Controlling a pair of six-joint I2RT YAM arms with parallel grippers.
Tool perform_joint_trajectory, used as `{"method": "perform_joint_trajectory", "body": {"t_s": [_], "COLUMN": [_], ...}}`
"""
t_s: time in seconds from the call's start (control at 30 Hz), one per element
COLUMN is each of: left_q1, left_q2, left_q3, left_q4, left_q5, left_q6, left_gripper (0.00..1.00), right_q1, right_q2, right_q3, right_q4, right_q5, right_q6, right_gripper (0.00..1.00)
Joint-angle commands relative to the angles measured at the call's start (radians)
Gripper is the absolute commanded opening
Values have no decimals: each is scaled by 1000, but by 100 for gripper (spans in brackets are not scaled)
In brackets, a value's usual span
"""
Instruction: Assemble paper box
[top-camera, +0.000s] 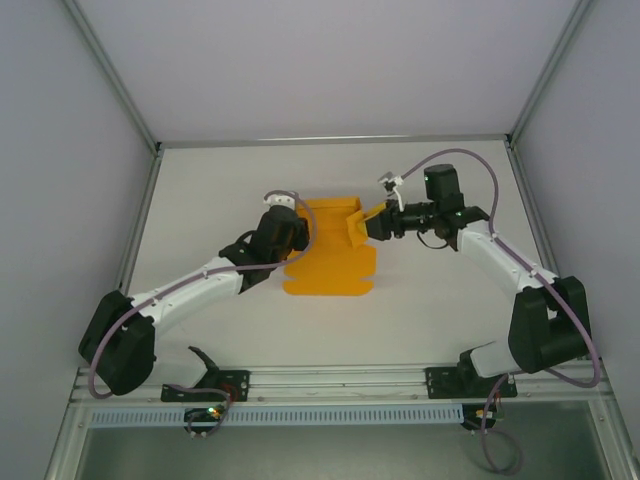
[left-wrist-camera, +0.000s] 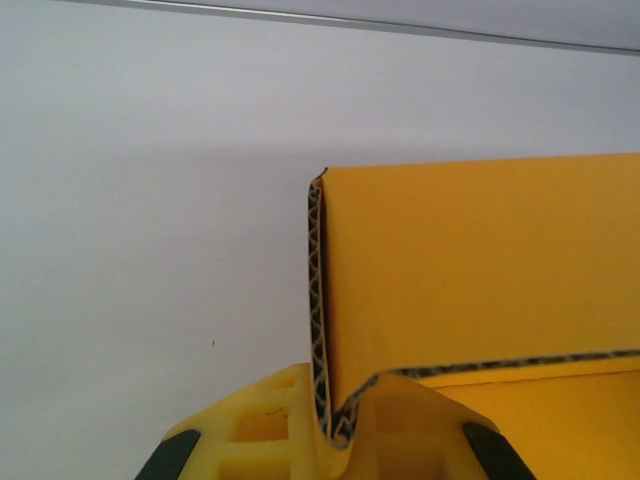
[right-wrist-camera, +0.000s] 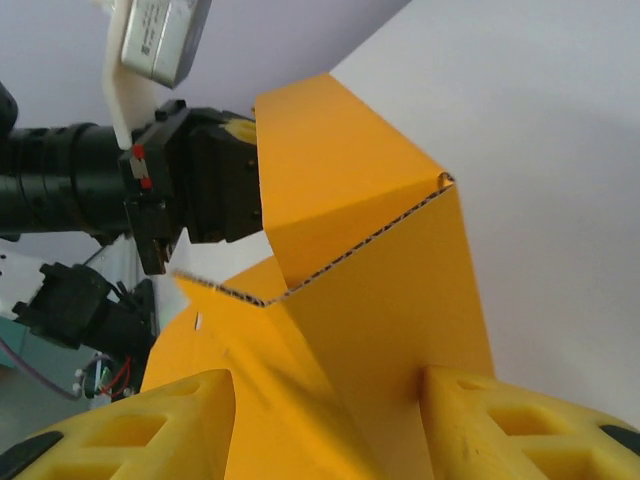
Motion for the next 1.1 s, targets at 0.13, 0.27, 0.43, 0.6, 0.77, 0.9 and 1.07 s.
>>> {"method": "perform_joint_trajectory", "body": {"t_s": [0.13, 0.27, 0.43, 0.6, 0.77, 0.9, 1.07], "left_q1": [4, -2, -9, -18, -25, -31, -48], "left_q2": [-16, -16, -12, -1, 10, 34, 82], "left_q3": [16, 20, 26, 35, 57, 91, 164], "left_q4": [-1, -2, -5, 3, -24, -89, -234], "left_q5": [-19, -23, -17, -13, -38, -109, -253], "left_q6": [4, 0, 3, 8, 5, -37, -165], "left_gripper": [0, 0, 0, 0, 0, 0, 0], "right_q1": [130, 187, 237, 263, 312, 335, 343], "right_q2": [19, 43, 78, 139, 157, 166, 212], "right_q3": [57, 81, 93, 127, 149, 181, 236], "right_q4": [-130, -120, -72, -45, -15, -62, -218], "right_q5": [497, 791, 937, 908, 1039, 1322, 1710], "right_q6": [-31, 28, 52, 45, 30, 112, 247], "right_gripper": [52, 54, 51, 38, 17, 6, 0]}}
